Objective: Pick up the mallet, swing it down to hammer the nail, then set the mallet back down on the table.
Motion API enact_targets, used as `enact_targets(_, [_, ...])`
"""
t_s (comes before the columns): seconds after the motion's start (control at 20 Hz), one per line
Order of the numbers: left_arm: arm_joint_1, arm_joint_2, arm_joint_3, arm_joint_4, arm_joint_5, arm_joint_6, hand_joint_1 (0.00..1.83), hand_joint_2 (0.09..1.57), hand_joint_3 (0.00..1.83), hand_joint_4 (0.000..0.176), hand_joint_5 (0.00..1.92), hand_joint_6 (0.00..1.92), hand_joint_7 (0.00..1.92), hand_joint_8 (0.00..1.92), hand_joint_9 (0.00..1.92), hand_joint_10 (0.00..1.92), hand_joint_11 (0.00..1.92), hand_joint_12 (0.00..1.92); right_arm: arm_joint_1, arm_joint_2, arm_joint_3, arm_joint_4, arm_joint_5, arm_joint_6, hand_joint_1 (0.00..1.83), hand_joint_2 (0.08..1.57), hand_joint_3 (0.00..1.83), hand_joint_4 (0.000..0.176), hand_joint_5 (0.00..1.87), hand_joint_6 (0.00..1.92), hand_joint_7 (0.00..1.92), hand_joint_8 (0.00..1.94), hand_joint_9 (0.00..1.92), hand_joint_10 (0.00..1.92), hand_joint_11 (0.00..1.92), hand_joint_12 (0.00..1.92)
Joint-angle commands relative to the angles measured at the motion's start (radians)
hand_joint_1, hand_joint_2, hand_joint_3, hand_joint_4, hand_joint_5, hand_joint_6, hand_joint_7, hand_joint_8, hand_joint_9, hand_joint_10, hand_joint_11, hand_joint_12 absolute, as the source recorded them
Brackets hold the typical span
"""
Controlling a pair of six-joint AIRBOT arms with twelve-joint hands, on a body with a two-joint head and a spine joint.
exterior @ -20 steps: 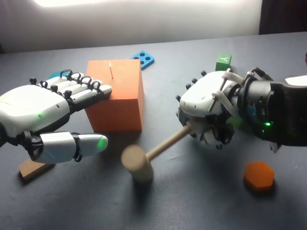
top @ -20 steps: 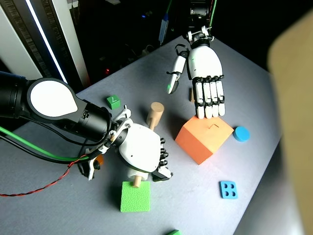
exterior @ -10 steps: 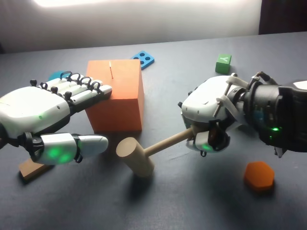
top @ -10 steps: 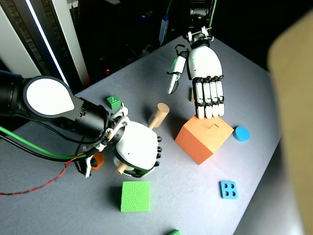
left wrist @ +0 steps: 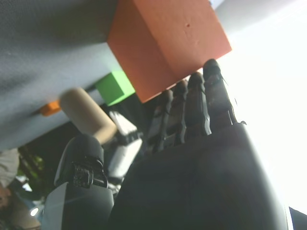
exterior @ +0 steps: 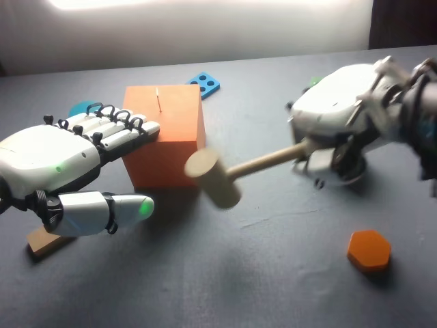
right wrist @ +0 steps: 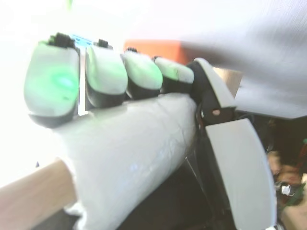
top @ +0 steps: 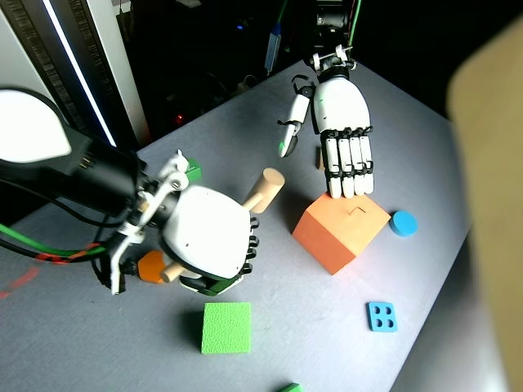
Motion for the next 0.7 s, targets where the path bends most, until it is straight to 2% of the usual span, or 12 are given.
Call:
enact_targets(0.0, [-0.001,-0.008,-0.002,0.006,-0.055,-0.001,0.00,1.28,0.00,0.000,0.08,0.01,0.06,0.01,0.04,0.01,0.02,0.01,0.029,0.017,-0.002,-0.036,-0.036,0.024,0.41,1.54,0.00,0.000,1.07,1.92,1.30,1.94,1.36,1.92,1.42,1.92])
enact_targets(0.1, [-0.001,-0.008,-0.002,0.007,-0.055,-0.001,0.00,1.28,0.00,0.000,0.06,0.00,0.05,0.00,0.03,0.00,0.00,0.00,0.066,0.044,-0.002,-0.039,-0.056,0.066,0.42,1.54,0.00,0.000,1.06,1.92,1.28,1.94,1.35,1.92,1.41,1.92])
enact_targets(0.2, [-0.001,-0.008,-0.001,0.009,-0.055,-0.001,0.00,1.29,0.00,0.000,0.08,0.01,0.05,0.00,0.03,0.00,0.00,0.00,0.084,0.061,-0.015,-0.215,-0.077,0.250,0.40,1.54,0.00,0.000,1.04,1.92,1.28,1.94,1.34,1.92,1.41,1.92])
enact_targets(0.25, [-0.002,-0.008,-0.001,0.010,-0.055,-0.001,0.00,1.29,0.00,0.000,0.09,0.01,0.07,0.01,0.05,0.01,0.02,0.01,0.085,0.062,-0.027,-0.375,-0.110,0.358,0.41,1.53,0.00,0.000,1.03,1.92,1.29,1.94,1.35,1.92,1.42,1.92])
enact_targets(0.3, [-0.002,-0.008,0.000,0.010,-0.055,-0.001,0.00,1.29,0.00,0.000,0.08,0.00,0.07,0.01,0.05,0.01,0.02,0.01,0.082,0.062,-0.037,-0.478,-0.136,0.434,0.41,1.53,0.00,0.000,1.04,1.92,1.28,1.94,1.34,1.92,1.41,1.92])
enact_targets(0.4, [-0.003,-0.008,0.000,0.010,-0.055,-0.002,0.00,1.30,0.01,0.000,0.08,0.00,0.06,0.00,0.05,0.01,0.02,0.02,0.076,0.060,-0.045,-0.607,-0.157,0.555,0.35,1.55,0.00,0.000,1.07,1.92,1.29,1.94,1.35,1.92,1.41,1.92])
enact_targets(0.55, [-0.003,-0.008,0.000,0.010,-0.055,-0.003,0.00,1.29,0.00,0.000,0.08,0.00,0.06,0.00,0.05,0.00,0.02,0.02,0.049,0.031,-0.041,-0.790,-0.238,0.754,0.37,1.54,0.00,0.000,1.05,1.92,1.28,1.94,1.34,1.92,1.42,1.92])
enact_targets(0.65, [-0.003,-0.008,0.001,0.010,-0.055,-0.004,0.00,1.28,0.00,0.000,0.06,0.00,0.04,0.00,0.03,0.00,0.01,0.01,0.040,-0.004,-0.032,-0.816,-0.293,0.790,0.35,1.55,0.00,0.000,1.05,1.92,1.26,1.94,1.32,1.92,1.39,1.92])
